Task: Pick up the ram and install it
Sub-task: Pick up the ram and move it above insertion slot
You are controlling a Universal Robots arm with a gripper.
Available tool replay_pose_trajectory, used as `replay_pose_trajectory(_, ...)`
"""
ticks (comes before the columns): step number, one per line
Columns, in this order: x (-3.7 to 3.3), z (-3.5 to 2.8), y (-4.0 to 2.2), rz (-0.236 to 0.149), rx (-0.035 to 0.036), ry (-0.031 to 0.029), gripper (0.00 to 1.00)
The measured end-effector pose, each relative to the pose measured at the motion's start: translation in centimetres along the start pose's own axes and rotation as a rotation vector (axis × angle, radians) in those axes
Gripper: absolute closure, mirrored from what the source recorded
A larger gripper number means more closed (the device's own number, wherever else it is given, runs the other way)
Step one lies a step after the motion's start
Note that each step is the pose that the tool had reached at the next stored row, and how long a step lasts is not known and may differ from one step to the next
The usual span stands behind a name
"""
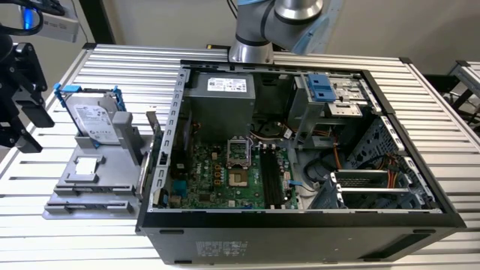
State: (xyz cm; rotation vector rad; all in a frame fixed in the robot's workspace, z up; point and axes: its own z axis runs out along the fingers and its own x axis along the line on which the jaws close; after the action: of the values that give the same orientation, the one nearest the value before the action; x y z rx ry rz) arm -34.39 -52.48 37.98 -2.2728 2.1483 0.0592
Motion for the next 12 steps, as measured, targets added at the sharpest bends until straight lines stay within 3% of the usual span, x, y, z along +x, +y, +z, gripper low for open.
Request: replay_pose_trajectory(12,0.04,1.05,-0.01,0.0,-0.0001,0.0001,0.0)
